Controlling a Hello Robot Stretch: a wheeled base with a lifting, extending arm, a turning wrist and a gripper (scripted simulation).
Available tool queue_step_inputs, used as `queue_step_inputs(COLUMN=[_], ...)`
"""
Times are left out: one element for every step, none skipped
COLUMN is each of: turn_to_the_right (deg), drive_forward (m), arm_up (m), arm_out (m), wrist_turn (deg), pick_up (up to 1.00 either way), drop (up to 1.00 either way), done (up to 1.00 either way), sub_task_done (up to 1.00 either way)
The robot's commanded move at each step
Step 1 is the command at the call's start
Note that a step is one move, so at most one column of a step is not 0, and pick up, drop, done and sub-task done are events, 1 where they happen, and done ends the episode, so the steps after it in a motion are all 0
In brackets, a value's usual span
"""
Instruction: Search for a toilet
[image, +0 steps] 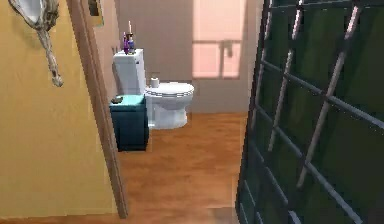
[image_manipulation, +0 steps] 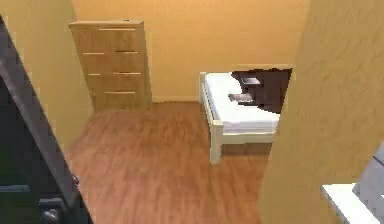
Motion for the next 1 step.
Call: queue_step_inputs(turn_to_the_right=[0.0], drive_forward=[1.0], arm_up=[0.0], arm_out=[0.0], wrist_turn=[0.0], pick_up=[0.0], drop=[0.0], done=[0.0], sub_task_done=[0.0])
